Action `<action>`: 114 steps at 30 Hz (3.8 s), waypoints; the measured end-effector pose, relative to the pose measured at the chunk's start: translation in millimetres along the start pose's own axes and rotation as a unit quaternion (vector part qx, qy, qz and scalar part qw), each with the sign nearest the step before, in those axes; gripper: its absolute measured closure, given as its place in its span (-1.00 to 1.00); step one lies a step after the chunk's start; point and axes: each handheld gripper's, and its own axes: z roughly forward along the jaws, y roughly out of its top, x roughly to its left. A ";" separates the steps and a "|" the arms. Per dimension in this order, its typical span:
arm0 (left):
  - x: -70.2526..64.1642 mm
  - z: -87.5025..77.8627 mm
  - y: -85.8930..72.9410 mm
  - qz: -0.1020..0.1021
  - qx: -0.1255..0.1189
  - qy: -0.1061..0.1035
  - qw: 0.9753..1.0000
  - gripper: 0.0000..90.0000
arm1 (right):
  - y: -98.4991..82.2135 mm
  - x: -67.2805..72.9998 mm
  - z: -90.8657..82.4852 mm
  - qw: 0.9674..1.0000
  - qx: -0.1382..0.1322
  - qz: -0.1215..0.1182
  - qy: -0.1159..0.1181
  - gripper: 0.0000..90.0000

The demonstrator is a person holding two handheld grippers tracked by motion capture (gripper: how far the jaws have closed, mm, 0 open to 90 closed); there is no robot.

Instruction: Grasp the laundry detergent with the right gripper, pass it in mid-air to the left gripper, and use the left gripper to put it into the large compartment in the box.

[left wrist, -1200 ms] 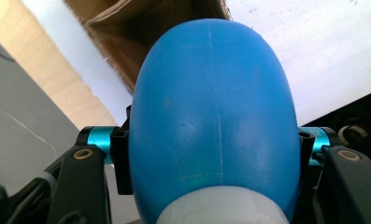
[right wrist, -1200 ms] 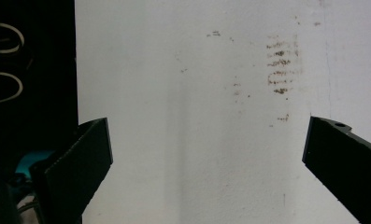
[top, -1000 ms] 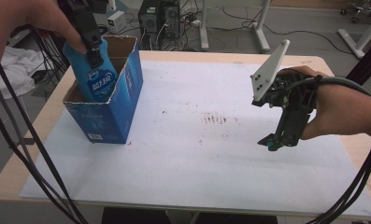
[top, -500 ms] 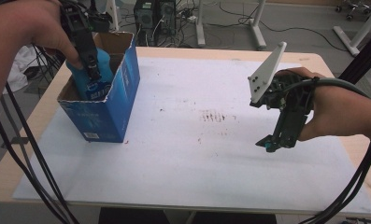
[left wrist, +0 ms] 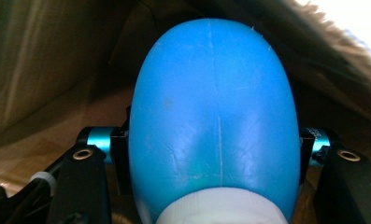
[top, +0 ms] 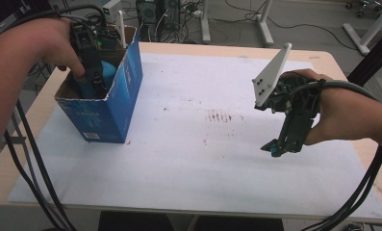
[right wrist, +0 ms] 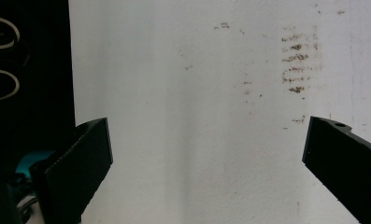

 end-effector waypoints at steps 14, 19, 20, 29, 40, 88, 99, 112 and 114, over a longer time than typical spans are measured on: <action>-0.8 -3.4 2.4 -0.007 -0.004 -0.005 1.000 -0.25 | 0.1 0.2 3.2 1.000 0.001 -0.001 0.002 -0.98; -2.4 -8.9 2.5 -0.010 -0.003 -0.004 1.000 -0.35 | -0.7 1.4 2.5 1.000 0.002 0.000 0.003 -0.98; -2.7 -11.0 2.6 -0.010 -0.004 -0.002 1.000 -0.35 | -1.0 1.3 3.0 1.000 -0.001 -0.002 0.002 -0.98; -6.2 -34.6 1.0 -0.013 -0.008 0.011 1.000 -0.47 | -3.5 1.9 -0.7 1.000 -0.002 0.003 0.005 -0.98; -13.8 -80.1 -9.6 -0.008 -0.022 0.036 0.999 -0.63 | -4.5 -4.5 -14.9 1.000 -0.002 0.007 0.001 -0.98; -93.9 -69.7 99.5 0.228 -0.050 -0.001 0.972 -0.96 | -16.4 -15.5 -9.1 0.996 0.082 -0.012 0.018 -0.98; -93.0 -73.1 98.9 0.229 -0.051 -0.003 0.972 -0.96 | -19.9 -15.4 -3.5 0.996 0.086 -0.004 0.020 -0.98; -98.8 -73.0 108.6 0.235 -0.049 0.005 0.971 -0.96 | -23.9 -18.1 -5.9 0.996 0.086 -0.005 0.015 -0.98; -99.1 -73.5 109.2 0.234 -0.050 0.005 0.971 -0.96 | -24.5 -18.2 -6.3 0.996 0.084 -0.001 0.016 -0.98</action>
